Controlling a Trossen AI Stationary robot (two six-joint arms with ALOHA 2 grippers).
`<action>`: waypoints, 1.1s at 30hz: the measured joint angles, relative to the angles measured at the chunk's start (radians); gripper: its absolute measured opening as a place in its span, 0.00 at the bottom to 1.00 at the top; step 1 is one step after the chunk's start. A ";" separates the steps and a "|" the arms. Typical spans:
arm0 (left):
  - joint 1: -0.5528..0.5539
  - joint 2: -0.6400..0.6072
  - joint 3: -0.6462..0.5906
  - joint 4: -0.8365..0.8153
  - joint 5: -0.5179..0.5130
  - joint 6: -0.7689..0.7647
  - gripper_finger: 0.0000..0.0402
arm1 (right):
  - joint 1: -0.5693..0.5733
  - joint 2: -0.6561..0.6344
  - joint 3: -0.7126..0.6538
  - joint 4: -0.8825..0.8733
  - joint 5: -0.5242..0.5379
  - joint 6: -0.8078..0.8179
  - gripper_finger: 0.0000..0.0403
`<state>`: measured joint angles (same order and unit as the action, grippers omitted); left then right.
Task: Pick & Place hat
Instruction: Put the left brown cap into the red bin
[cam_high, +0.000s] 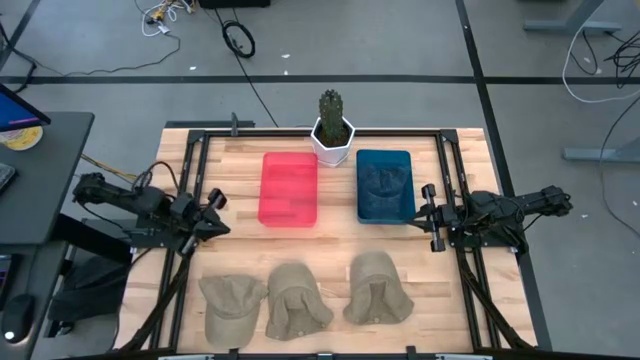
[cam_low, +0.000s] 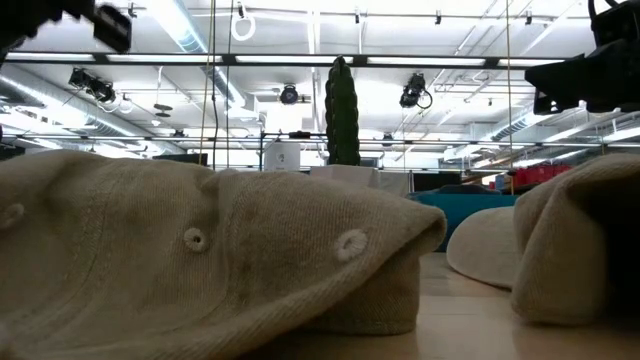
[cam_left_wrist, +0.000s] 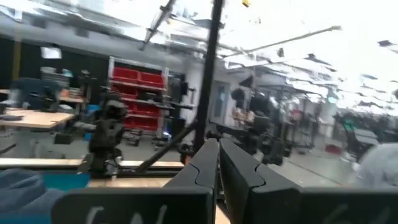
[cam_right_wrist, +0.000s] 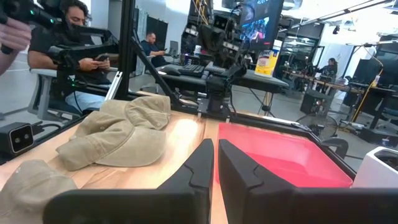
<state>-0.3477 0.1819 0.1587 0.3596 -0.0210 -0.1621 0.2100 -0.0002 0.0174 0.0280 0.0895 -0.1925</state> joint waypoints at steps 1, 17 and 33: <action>-0.007 0.034 0.038 -0.018 0.015 0.014 0.05 | 0.000 0.000 0.000 0.000 0.000 0.000 0.06; -0.189 0.712 0.867 -1.229 -0.226 -0.149 0.03 | 0.000 0.000 0.000 0.000 0.000 0.000 0.06; -0.520 1.206 1.104 -1.419 -0.203 -0.653 0.01 | 0.000 0.000 0.000 0.000 0.000 0.000 0.06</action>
<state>-0.8681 1.3876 1.2629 -1.0597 -0.2244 -0.8152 0.2100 -0.0002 0.0174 0.0280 0.0898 -0.1925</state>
